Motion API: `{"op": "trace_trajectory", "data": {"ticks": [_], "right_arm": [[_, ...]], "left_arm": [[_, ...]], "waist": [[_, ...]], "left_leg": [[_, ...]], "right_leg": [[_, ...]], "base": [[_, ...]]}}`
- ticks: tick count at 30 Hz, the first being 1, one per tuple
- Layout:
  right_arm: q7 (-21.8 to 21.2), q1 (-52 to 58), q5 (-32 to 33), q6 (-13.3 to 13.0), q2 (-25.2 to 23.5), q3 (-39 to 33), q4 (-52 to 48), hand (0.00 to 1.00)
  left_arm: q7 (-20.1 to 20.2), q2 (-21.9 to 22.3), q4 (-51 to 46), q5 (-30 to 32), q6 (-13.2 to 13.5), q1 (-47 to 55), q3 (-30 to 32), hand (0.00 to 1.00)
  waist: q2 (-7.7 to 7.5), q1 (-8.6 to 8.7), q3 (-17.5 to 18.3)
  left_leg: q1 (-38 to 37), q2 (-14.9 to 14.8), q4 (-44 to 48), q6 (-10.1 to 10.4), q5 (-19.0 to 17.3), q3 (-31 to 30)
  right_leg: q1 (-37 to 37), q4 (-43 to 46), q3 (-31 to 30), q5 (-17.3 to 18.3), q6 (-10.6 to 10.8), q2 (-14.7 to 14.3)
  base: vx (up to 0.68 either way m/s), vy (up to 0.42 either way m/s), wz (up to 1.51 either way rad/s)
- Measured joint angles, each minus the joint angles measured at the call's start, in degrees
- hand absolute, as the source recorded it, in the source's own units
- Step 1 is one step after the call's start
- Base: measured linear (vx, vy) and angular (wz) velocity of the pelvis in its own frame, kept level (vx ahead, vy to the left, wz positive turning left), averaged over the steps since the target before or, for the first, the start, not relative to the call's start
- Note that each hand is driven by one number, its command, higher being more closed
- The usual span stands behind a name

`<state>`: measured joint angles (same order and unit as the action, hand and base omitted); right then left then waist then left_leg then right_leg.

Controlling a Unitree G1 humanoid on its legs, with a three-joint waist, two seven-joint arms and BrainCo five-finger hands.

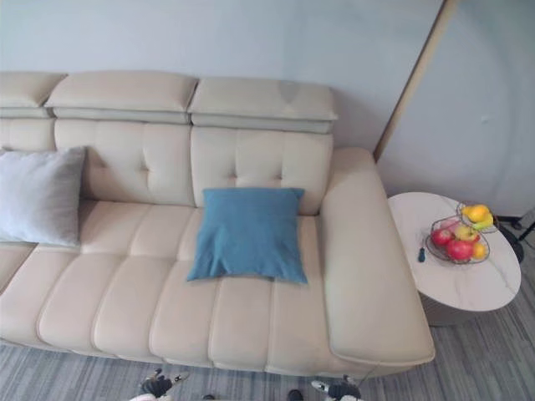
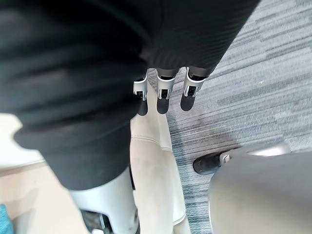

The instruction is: Pick up cushions and gather them together orderly.

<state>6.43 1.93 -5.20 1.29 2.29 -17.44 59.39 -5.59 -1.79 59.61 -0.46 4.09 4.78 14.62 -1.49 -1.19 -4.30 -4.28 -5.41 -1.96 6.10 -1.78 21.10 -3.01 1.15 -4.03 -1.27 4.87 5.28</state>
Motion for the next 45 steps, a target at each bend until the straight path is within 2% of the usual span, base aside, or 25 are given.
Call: {"op": "trace_trajectory", "data": {"ticks": [4, 7, 8, 9, 10, 12, 13, 14, 15, 16, 17, 19, 21, 23, 24, 25, 26, 28, 29, 32, 35, 39, 42, 43, 45], "right_arm": [[0.6, -0.6, -0.9, 0.3, -0.1, 2.9, -2.5, 0.0], [1.0, -0.8, -1.1, 0.4, 0.1, 4.8, -2.6, 0.0], [1.0, -1.3, -1.1, 0.4, -0.2, 4.8, -3.2, 0.0], [1.1, -0.7, -1.1, 0.3, -0.8, 4.7, -4.5, 0.0], [1.1, -0.4, -1.2, 0.2, -0.9, 4.9, -4.4, 0.0], [1.1, 0.2, -1.6, -0.2, -1.9, 5.3, -3.7, 0.0], [1.1, 0.0, -1.7, -0.2, -2.2, 5.6, -3.3, 0.0], [1.1, -0.2, -1.8, -0.2, -1.9, 6.1, -3.2, 0.0], [1.3, -1.0, -2.4, -0.2, -1.4, 6.7, -3.0, 0.0], [1.4, -1.3, -2.7, -0.2, -0.8, 6.7, -2.7, 0.0], [1.5, -2.4, -2.7, 0.0, 0.3, 6.7, -1.6, 0.0], [2.0, -2.4, -2.8, 0.2, 1.4, 6.7, -1.0, 0.0], [2.5, -2.4, -2.9, 0.4, 1.8, 6.7, 0.0, 0.0], [2.8, -2.3, -2.9, 0.4, 1.8, 6.5, 0.0, 0.0], [2.8, -2.4, -2.9, 0.3, 1.5, 6.4, 0.0, 0.0], [3.0, -2.4, -2.9, 0.3, 1.2, 6.2, -0.1, 0.0], [3.0, -2.4, -2.9, 0.4, 0.9, 6.2, -0.5, 0.0], [3.0, -1.3, -2.9, 0.2, -0.3, 6.3, -2.7, 0.0], [2.9, -0.6, -3.1, 0.3, -1.1, 6.4, -3.2, 0.0], [3.0, -0.3, -3.7, 0.4, -2.4, 6.4, -4.5, 0.0], [2.9, 0.3, -3.6, 0.4, -2.4, 6.4, -4.5, 0.0], [2.9, 0.5, -3.3, 0.4, -2.4, 6.4, -4.5, 0.0], [2.9, 0.1, -2.6, 0.3, -2.4, 6.4, -4.4, 0.0], [2.9, -0.1, -2.6, 0.2, -2.5, 6.4, -4.4, 0.0], [2.8, -0.8, -2.5, 0.4, -2.4, 6.2, -4.4, 0.0]], "left_arm": [[-0.5, -0.1, 0.0, 0.4, -0.3, -2.8, -0.9, 0.0], [-0.7, 0.5, -0.8, 0.5, -0.7, -4.7, -1.0, 0.0], [-0.7, 0.8, -1.5, 0.5, -0.7, -5.3, -0.9, 0.0], [-0.7, 0.8, -2.6, 0.4, -0.8, -5.2, -1.0, 0.0], [-0.7, 0.8, -3.2, 0.4, -0.8, -4.7, -1.1, 0.0], [-0.8, -0.4, -3.5, 0.4, -0.8, -2.8, -0.9, 0.0], [-0.8, -1.0, -3.3, 0.4, -0.8, -2.3, -0.8, 0.0], [-0.9, -1.2, -2.9, 0.4, -1.1, -2.3, -0.7, 0.0], [-0.8, -0.3, -2.7, 0.3, -1.2, -1.6, -0.9, 0.0], [-0.8, 0.3, -2.5, 0.3, -1.3, -1.2, -1.0, 0.0], [-0.8, 0.9, -2.0, 0.3, -1.3, -1.8, -1.7, 0.0], [-0.9, 1.1, -1.6, 0.3, -1.3, -2.0, -2.8, 0.0], [-1.4, 0.9, -1.6, 0.3, -1.3, -2.0, -2.8, 0.0], [-1.6, 0.6, -1.9, 0.3, -1.1, -2.0, -2.7, 0.0], [-1.6, 0.6, -2.3, 0.3, -1.0, -2.0, -2.3, 0.0], [-1.6, 0.8, -2.8, 0.3, -1.0, -2.1, -1.1, 0.0], [-1.6, 1.2, -2.8, 0.2, -1.0, -2.0, 0.3, 0.0], [-1.6, 1.8, -2.8, 0.2, -1.1, -1.7, 2.1, 0.0], [-1.8, 2.0, -2.9, 0.2, -1.1, -1.6, 2.5, 0.0], [-1.7, 1.2, -3.3, 0.2, -1.1, -1.0, 2.5, 0.0], [-1.8, 1.2, -3.3, 0.2, -1.1, -0.9, 2.4, 0.0], [-1.7, 1.7, -2.8, 0.3, -1.1, -1.2, 2.4, 0.0], [-1.6, 1.9, -2.2, 0.4, -1.2, -1.5, 2.5, 0.0], [-1.6, 1.9, -1.5, 0.4, -1.2, -1.8, 2.5, 0.0], [-1.5, 2.4, -1.5, 0.4, -1.4, -1.8, 2.5, 0.0]], "waist": [[-0.49, -0.22, -3.0], [-0.37, -0.17, -3.1], [-0.1, -0.05, -3.6], [-0.23, -0.01, -3.7], [-0.06, 0.24, -3.8], [-1.97, -0.4, -2.4], [-2.81, -0.88, -2.2], [-2.72, -1.26, -1.8], [-0.33, -2.16, -1.1], [0.37, -2.17, -1.4], [2.32, -1.98, -2.6], [3.54, -1.94, -3.5], [3.0, -1.83, -3.9], [2.19, -1.46, -4.3], [1.82, -1.6, -4.4], [1.44, -1.78, -4.7], [1.44, -1.93, -4.7], [2.14, -1.81, -4.5], [1.63, -2.0, -4.0], [0.5, -1.61, -3.3], [-0.28, -1.39, -2.4], [0.55, -1.27, -1.8], [0.98, -1.43, -1.6], [1.37, -1.66, -1.4], [2.31, -1.72, -1.0]], "left_leg": [[1.1, -1.4, 5.6, -0.6, -2.7, 5.3], [4.5, -3.2, 9.0, -2.3, -3.3, 7.7], [5.3, -3.9, 9.2, -2.4, -3.1, 8.4], [5.1, -4.0, 9.2, -2.3, -2.6, 8.2], [4.6, -4.1, 9.1, -2.4, -2.1, 8.0], [4.3, -3.9, 10.4, -1.7, -1.6, 8.1], [4.7, -4.0, 11.8, -1.6, -1.5, 8.3], [5.8, -4.8, 13.3, -1.2, -1.2, 8.4], [8.0, -6.8, 13.7, -0.9, -0.6, 8.1], [8.7, -7.4, 13.2, -0.4, -0.2, 7.9], [9.2, -8.0, 12.3, 0.3, 1.2, 6.6], [8.9, -7.9, 9.6, 0.9, 3.4, 5.1], [7.2, -7.0, 6.7, 0.8, 5.4, 3.8], [7.4, -6.2, 6.6, 1.5, 5.0, 1.8], [7.7, -5.6, 7.3, 1.4, 4.1, 0.8], [8.5, -4.3, 11.4, -0.2, 2.0, -2.9], [8.5, -3.7, 15.2, -0.9, -2.0, -5.6], [8.7, -2.8, 18.1, 0.9, -7.5, -7.6], [9.3, -1.8, 18.1, 1.4, -9.1, -7.8], [9.5, 0.0, 18.0, 0.9, -10.1, -7.9], [9.0, 1.0, 18.4, -0.1, -10.7, -7.4], [9.0, -0.4, 20.6, -0.7, -12.3, -5.3], [7.9, -2.2, 22.2, -1.6, -12.3, -2.6], [7.2, -3.2, 21.9, -1.7, -12.3, -0.8], [5.7, -5.2, 20.2, -1.8, -12.3, 4.6]], "right_leg": [[-3.4, 3.9, 0.0, -1.2, -0.1, -0.4], [-5.9, 2.6, 0.5, -5.5, 1.2, -0.7], [-7.0, 7.3, 3.4, -2.5, 0.0, -0.4], [-9.0, 21.1, 8.8, 5.7, -2.6, 1.4], [-8.5, 28.7, 11.7, 9.3, -1.6, 3.1], [-4.2, 35.2, 15.6, 13.9, 0.4, 7.9], [-3.8, 33.2, 15.6, 14.9, 1.7, 8.3], [-3.1, 30.2, 16.0, 15.4, 1.4, 6.4], [-0.7, 22.6, 15.8, 14.8, 0.6, 3.1], [0.0, 19.0, 15.8, 14.4, -0.2, 2.0], [1.3, 15.1, 16.2, 12.8, -2.3, 0.5], [2.0, 12.5, 16.6, 11.2, -3.2, -0.5], [1.9, 12.6, 16.6, 11.1, -3.3, -0.4], [1.4, 12.8, 16.3, 11.3, -3.5, 0.2], [0.9, 12.8, 16.0, 11.4, -3.7, 0.7], [0.3, 12.9, 14.5, 11.2, -3.4, 1.3], [-0.3, 13.5, 13.4, 11.2, -3.3, 1.6], [-1.3, 14.0, 9.5, 11.3, -3.2, 0.9], [-2.3, 13.4, 7.6, 11.1, -3.2, 0.7], [-4.2, 14.1, 4.5, 10.8, -2.9, 0.8], [-4.9, 13.8, 2.7, 8.8, -1.5, 1.2], [-5.7, 13.8, -0.2, 7.5, -0.9, -1.1], [-7.2, 13.7, -3.7, 5.4, -1.9, -3.7], [-8.2, 13.7, -2.3, 3.6, -2.6, -4.7], [-10.3, 13.2, 6.1, 1.4, -6.1, -5.1]], "base": [[-0.11, -0.012, -0.76], [-0.13, -0.006, -0.35], [-0.14, -0.005, -0.09], [-0.14, -0.044, 0.15], [-0.09, -0.071, 0.23], [-0.05, -0.131, 0.06], [-0.03, -0.215, -0.2], [-0.09, -0.252, -0.38], [-0.11, -0.239, -0.33], [-0.16, -0.185, -0.16], [-0.12, -0.105, 0.05], [-0.17, -0.093, 0.1], [-0.19, -0.051, 0.08], [-0.22, 0.031, -0.01], [-0.17, 0.101, -0.41], [-0.12, 0.189, -0.74], [-0.06, 0.182, -0.89], [-0.07, 0.184, -0.98], [-0.08, 0.199, -1.01], [-0.01, 0.191, -0.7], [0.08, 0.074, -0.25], [0.15, 0.012, -0.44], [0.18, -0.006, -1.19], [0.14, -0.043, -1.61], [0.1, -0.059, -1.61]]}}
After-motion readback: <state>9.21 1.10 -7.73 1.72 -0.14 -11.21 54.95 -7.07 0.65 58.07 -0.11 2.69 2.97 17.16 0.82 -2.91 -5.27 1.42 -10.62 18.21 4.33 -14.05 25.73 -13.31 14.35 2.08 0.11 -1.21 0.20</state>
